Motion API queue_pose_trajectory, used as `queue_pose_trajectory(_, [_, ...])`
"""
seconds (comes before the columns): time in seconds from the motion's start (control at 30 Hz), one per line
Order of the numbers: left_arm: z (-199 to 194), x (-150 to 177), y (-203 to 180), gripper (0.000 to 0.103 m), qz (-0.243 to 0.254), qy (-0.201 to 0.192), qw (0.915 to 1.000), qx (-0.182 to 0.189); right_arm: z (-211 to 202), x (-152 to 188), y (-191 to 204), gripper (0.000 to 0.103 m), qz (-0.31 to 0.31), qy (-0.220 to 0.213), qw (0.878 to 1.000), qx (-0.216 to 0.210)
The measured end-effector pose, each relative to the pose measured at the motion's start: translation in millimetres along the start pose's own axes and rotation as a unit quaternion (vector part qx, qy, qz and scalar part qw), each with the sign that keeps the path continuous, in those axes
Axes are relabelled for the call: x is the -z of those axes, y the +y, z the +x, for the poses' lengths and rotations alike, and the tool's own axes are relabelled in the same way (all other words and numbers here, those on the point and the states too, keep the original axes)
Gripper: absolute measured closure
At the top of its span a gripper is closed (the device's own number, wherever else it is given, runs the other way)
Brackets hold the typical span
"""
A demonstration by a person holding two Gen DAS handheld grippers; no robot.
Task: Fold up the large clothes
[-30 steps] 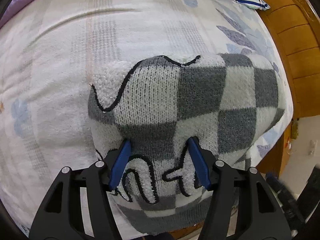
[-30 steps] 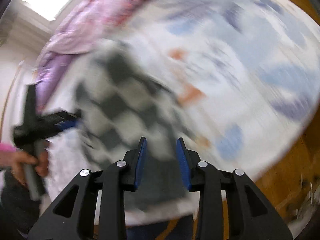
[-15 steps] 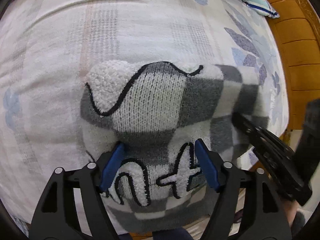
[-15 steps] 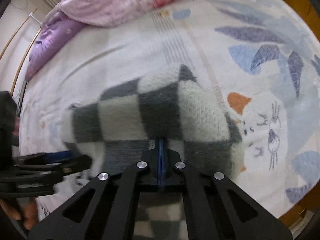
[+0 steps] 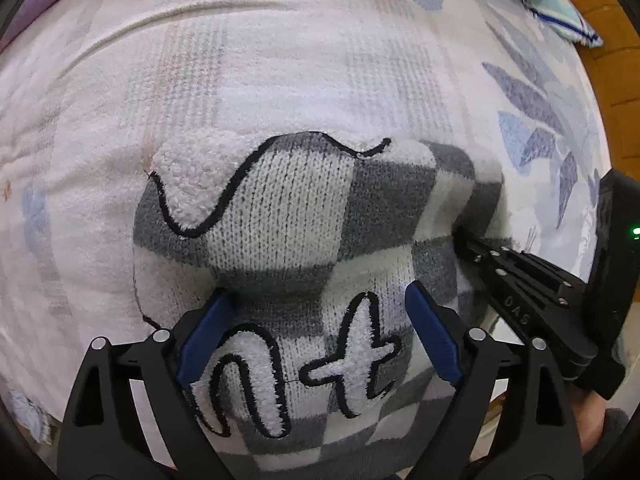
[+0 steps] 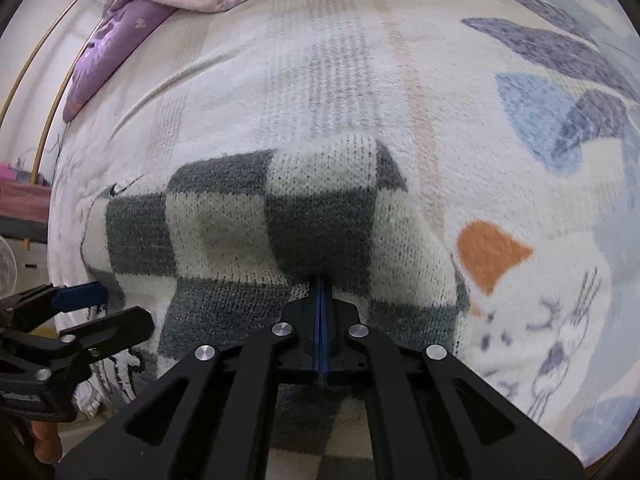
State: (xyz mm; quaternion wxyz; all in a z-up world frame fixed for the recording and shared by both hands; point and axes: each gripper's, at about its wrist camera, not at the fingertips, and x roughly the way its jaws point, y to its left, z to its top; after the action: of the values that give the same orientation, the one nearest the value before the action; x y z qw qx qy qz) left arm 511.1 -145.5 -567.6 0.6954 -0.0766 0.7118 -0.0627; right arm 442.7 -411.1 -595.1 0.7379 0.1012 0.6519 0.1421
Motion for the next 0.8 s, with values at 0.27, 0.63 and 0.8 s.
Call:
queue_pose_trajectory(0.27, [-40,53,32,0.026,-0.026,-0.053,0.9983,0.004,-28,5,19,0.103,-0.01,0.015,1.0,-0.001])
queue_pose_trajectory(0.63, [-2,83,21,0.027,0.025,-0.024,0.9948,-0.096,-17,62,42,0.103,-0.069,0.048,0.996,0.02])
queue_pose_trajectory(0.8, [6,87,9,0.027,0.046,-0.017,0.9924,-0.112,5,58,31,0.103,-0.075,0.042,0.996,0.035])
